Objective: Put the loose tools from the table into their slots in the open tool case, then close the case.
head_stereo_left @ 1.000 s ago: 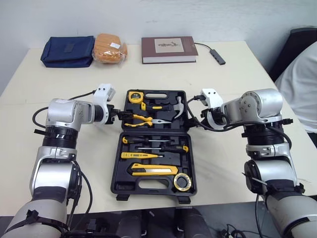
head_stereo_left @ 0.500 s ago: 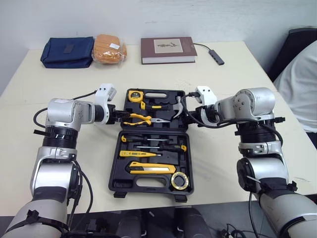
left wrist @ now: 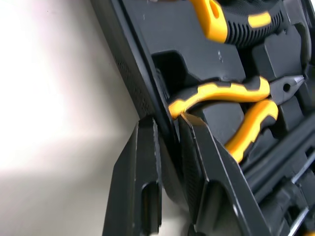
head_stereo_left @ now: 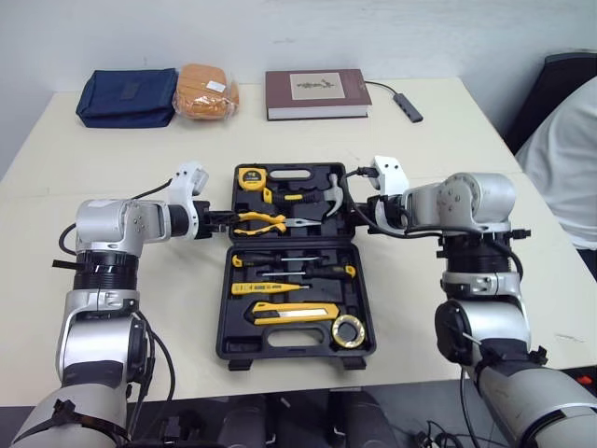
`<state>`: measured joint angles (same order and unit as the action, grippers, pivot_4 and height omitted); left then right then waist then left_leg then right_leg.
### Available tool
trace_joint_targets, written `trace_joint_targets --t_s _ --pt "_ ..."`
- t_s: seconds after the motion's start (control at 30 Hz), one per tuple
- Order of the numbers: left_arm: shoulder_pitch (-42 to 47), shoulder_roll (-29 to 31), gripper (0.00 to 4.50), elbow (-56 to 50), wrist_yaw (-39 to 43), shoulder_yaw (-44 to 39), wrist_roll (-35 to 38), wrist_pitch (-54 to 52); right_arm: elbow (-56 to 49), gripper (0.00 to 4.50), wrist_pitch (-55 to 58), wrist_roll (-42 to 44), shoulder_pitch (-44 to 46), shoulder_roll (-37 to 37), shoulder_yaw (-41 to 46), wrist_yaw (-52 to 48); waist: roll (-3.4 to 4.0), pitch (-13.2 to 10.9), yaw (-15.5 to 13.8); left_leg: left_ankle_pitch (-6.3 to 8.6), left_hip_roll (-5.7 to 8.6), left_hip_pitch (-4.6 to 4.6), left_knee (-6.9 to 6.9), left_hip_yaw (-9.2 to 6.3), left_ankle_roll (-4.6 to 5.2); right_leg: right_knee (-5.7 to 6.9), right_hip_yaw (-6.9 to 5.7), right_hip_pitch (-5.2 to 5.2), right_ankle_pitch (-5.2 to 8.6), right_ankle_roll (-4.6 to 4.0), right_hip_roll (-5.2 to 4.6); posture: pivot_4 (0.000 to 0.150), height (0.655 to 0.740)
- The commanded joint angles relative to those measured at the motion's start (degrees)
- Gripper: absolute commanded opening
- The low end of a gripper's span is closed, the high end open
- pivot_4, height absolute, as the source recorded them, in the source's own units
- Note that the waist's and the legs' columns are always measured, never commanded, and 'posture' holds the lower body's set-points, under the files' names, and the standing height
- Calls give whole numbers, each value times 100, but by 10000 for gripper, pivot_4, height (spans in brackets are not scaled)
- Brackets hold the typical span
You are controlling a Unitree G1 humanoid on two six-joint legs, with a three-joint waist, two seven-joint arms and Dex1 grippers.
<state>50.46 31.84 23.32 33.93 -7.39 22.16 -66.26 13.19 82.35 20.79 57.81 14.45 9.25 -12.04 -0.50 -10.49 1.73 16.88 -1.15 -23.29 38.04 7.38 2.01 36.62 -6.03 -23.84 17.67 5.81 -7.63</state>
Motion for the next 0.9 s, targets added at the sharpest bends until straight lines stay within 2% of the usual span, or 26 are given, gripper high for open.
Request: trace_joint_targets --t_s 0.03,0.2,0.37,0.43,0.63,0.77,0.9 --pt "-40 70 37 -155 -4 -205 33 310 -635 0 -269 34 28 22 194 48 0 0 4 0 0 -2 -2 5 0 -1 -2 -6 0 0 2 1500 7400" --pt "-160 -44 37 -340 58 -412 162 978 -1022 0 -621 66 -239 29 60 -58 0 0 4 0 0 -3 -5 11 1 -5 -8 -8 0 0 4 1500 7400" --pt "-344 -240 37 -544 195 -617 223 2272 -1366 0 -1800 -34 -587 110 -140 -321 -4 -3 2 0 0 -5 -7 12 1 -8 -8 -11 0 0 5 1500 7400" --pt "-495 -357 37 -640 345 -710 207 3197 -1481 0 -2580 -144 -756 156 -220 -466 -6 -4 1 0 0 -10 -9 15 1 -10 -10 -16 0 0 6 1500 7400" --pt "-851 -590 37 -512 13 -842 -183 5224 -1561 0 -5098 -1044 -1573 647 -944 -920 -7 -5 -3 0 2 -37 -12 41 5 -10 -14 -57 -3 6 7 1500 7400" --pt "-1198 -586 37 -314 -61 -741 -655 6785 -1226 0 -7381 -2175 -2263 1150 -1529 -784 -8 -5 1 1 1 -35 -12 53 6 -10 -10 -61 -4 7 7 1500 7400" --pt "-1720 -483 37 -153 145 -456 -1156 8357 -652 0 -9531 -3215 -2830 1528 -1850 -92 -10 -7 3 1 -3 -32 -12 62 8 -10 -6 -63 -4 8 7 1500 7400"
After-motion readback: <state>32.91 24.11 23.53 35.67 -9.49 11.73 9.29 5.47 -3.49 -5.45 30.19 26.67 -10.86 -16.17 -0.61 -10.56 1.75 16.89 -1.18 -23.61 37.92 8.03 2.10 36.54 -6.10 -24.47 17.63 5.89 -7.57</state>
